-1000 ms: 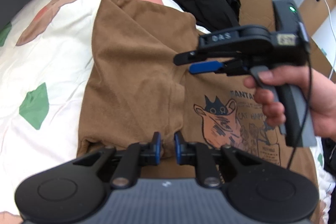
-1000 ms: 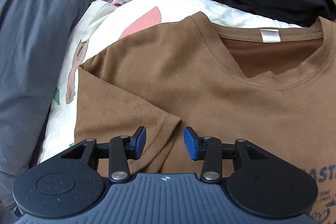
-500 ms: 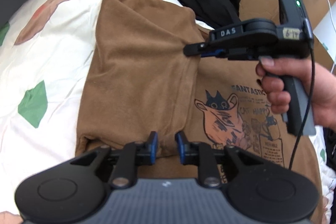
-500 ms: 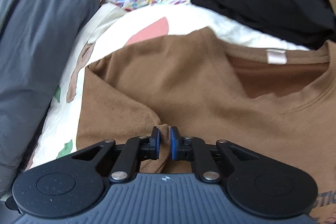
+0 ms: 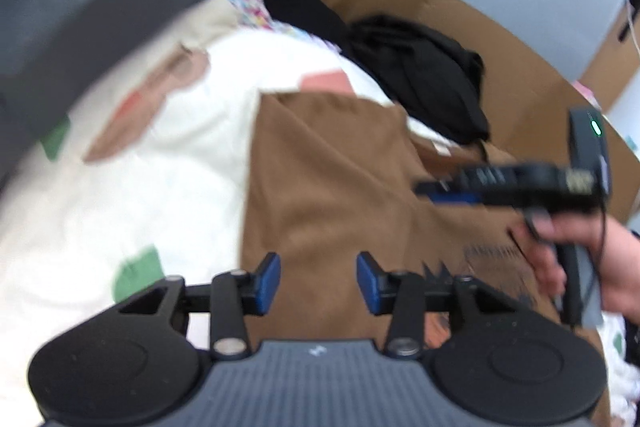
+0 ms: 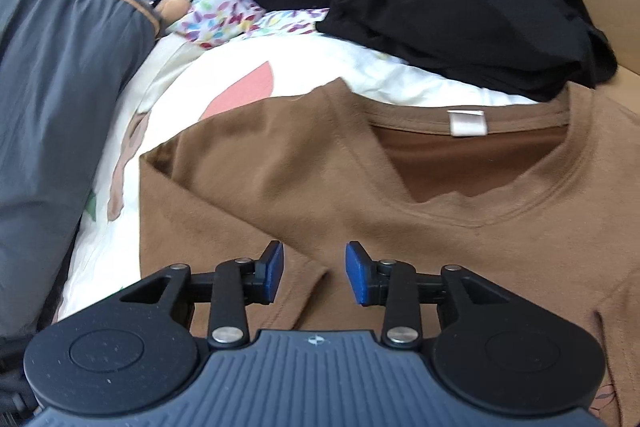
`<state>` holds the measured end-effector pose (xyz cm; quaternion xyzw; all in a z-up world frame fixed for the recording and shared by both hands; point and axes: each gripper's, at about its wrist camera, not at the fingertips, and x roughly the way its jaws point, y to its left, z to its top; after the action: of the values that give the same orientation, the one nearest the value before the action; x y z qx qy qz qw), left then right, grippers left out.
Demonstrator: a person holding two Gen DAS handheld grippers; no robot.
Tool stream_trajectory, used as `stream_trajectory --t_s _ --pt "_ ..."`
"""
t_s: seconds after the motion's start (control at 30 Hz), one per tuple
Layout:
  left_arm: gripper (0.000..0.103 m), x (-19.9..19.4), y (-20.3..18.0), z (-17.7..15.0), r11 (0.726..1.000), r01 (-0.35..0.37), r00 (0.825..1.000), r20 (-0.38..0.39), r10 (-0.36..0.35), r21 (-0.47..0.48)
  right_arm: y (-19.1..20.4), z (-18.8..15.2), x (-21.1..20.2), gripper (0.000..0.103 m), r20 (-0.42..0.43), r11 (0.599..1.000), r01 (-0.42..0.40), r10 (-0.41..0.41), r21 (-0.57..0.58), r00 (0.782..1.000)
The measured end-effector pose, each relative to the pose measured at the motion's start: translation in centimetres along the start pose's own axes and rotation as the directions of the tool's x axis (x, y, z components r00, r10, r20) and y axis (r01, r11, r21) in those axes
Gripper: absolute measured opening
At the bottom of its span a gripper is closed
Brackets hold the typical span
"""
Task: Fold clothes
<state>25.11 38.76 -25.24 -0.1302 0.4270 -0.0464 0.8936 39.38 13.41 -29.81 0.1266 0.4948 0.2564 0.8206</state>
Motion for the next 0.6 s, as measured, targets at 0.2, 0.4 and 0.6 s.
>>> stream_trajectory --t_s 0.2,0.4,0.6 --pt "0.049 1.8 0.3 3.2 0.998 -0.062 0.998 0.030 0.062 0.000 -0.3 -0.5 0.6 0.039 -0.029 0.999 -0.029 0.029 -0.014 0.999" --pt "0.052 4.5 0.2 7.1 0.992 -0.121 0.992 0.028 0.120 0.045 0.8 -1.3 1.6 0.039 -0.065 0.995 -0.067 0.062 -0.075 0.996" --pt "0.053 7.7 0.5 10.3 0.979 -0.164 0.986 0.006 0.164 0.120 1.0 -1.7 2.1 0.039 -0.064 0.994 -0.088 0.084 -0.069 0.994"
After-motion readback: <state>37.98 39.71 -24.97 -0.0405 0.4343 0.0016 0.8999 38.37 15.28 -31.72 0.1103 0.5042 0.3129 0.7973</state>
